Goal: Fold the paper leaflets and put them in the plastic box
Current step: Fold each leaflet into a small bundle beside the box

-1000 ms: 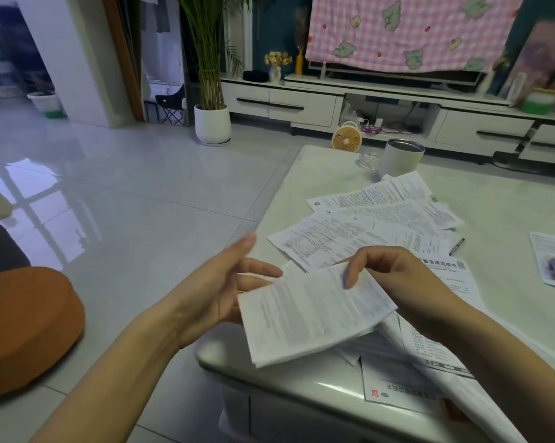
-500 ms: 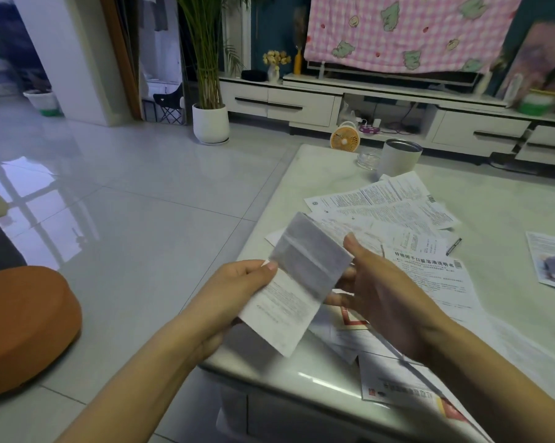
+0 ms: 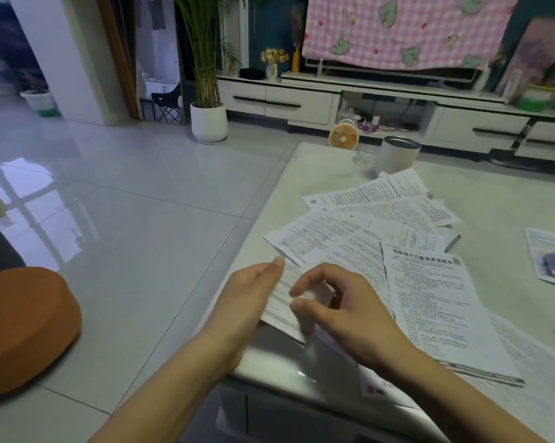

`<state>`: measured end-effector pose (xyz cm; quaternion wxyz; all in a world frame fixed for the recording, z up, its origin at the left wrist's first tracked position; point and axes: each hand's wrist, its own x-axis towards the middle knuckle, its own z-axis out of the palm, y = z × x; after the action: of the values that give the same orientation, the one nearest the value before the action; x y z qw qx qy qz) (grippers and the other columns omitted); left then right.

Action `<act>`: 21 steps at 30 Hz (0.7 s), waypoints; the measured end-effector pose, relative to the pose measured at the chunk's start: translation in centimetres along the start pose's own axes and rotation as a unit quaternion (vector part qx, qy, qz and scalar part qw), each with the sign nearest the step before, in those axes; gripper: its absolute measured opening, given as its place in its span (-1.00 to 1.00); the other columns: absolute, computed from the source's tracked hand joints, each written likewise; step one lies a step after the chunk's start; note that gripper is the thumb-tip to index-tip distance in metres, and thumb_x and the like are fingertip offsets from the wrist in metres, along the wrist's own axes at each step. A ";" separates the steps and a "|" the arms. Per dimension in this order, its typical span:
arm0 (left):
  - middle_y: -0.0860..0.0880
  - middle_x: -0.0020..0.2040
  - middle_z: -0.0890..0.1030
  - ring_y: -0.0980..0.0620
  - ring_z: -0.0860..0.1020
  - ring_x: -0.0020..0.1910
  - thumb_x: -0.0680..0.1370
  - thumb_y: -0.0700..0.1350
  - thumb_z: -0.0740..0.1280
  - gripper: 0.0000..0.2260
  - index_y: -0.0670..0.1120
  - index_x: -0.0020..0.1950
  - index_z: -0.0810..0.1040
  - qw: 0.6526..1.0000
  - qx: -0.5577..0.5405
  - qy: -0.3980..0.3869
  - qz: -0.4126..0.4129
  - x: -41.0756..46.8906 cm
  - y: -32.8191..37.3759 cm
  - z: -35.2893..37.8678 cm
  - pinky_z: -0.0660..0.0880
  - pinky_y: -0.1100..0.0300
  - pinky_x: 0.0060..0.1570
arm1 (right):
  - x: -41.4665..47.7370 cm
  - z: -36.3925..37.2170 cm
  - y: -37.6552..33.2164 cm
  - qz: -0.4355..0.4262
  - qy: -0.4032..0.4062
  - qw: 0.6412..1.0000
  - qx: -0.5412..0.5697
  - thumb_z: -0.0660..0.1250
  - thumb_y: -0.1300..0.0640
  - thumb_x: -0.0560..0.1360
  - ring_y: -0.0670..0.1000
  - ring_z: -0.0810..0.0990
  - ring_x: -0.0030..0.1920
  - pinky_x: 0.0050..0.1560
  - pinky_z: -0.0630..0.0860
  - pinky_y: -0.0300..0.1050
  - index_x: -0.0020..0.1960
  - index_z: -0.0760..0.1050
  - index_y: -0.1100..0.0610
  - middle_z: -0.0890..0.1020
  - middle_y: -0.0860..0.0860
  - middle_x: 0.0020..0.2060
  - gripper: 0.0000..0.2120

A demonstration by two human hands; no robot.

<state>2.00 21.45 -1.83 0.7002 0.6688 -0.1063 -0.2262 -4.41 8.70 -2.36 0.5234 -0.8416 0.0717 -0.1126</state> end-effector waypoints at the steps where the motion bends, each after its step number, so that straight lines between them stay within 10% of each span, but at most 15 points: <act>1: -0.09 -0.28 0.54 -0.02 0.47 -0.26 0.60 0.01 0.18 -0.61 -0.29 -0.19 0.53 0.996 0.071 0.027 0.051 0.1 -0.4 0.0 0.41 0.12 -0.17 | 0.0 0.0 0.0 -0.005 0.011 1.000 0.006 0.45 0.20 0.36 -0.18 0.51 -0.23 -0.17 0.42 -0.26 -0.15 0.54 0.01 0.60 -0.15 -0.25 -0.85; 6: -0.16 -0.40 0.46 0.03 0.32 -0.41 0.58 0.02 0.20 -0.63 -0.21 -0.31 0.49 0.948 0.236 0.080 0.200 0.1 -0.6 0.8 0.29 0.25 -0.39 | 0.2 0.0 -0.7 0.036 0.037 0.995 0.087 0.40 0.29 0.41 -0.14 0.48 -0.31 -0.29 0.41 -0.34 -0.02 0.46 0.04 0.53 0.03 -0.28 -0.76; 10: 0.13 -0.48 0.50 0.17 0.42 -0.45 0.56 0.02 0.23 -0.68 0.08 -0.41 0.46 0.940 0.246 0.088 0.221 0.1 -0.1 1.6 0.29 0.39 -0.44 | 0.3 -1.0 -1.4 0.056 -0.016 0.994 0.094 0.42 0.13 0.45 -0.16 0.46 -0.49 -0.45 0.37 -0.28 -0.16 0.50 0.14 0.53 -0.08 -0.50 -0.88; 16: -0.02 -0.50 0.45 -0.08 0.41 -0.41 0.56 0.04 0.24 -0.63 0.12 -0.46 0.38 0.928 0.234 0.118 0.264 0.9 -0.2 3.1 0.36 0.08 -0.38 | 0.2 -2.4 -1.3 0.075 0.028 0.989 0.126 0.40 0.13 0.44 -0.12 0.32 -0.66 -0.62 0.25 -0.33 -0.39 0.37 0.16 0.36 -0.11 -0.66 -0.69; 21: 0.07 -0.51 0.42 0.11 0.39 -0.46 0.57 0.09 0.21 -0.67 0.09 -0.40 0.39 0.911 0.217 0.136 0.323 2.1 0.7 5.3 0.32 0.28 -0.42 | -0.4 -3.7 -0.7 0.074 0.094 0.973 0.199 0.45 0.22 0.38 -0.05 0.39 -0.57 -0.57 0.33 -0.28 -0.29 0.47 0.21 0.45 0.01 -0.56 -0.83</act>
<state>1.58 15.80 -1.05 0.5806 0.7576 -0.2666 0.1336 -5.80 5.94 -0.25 0.6783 -0.6983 0.1592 -0.1640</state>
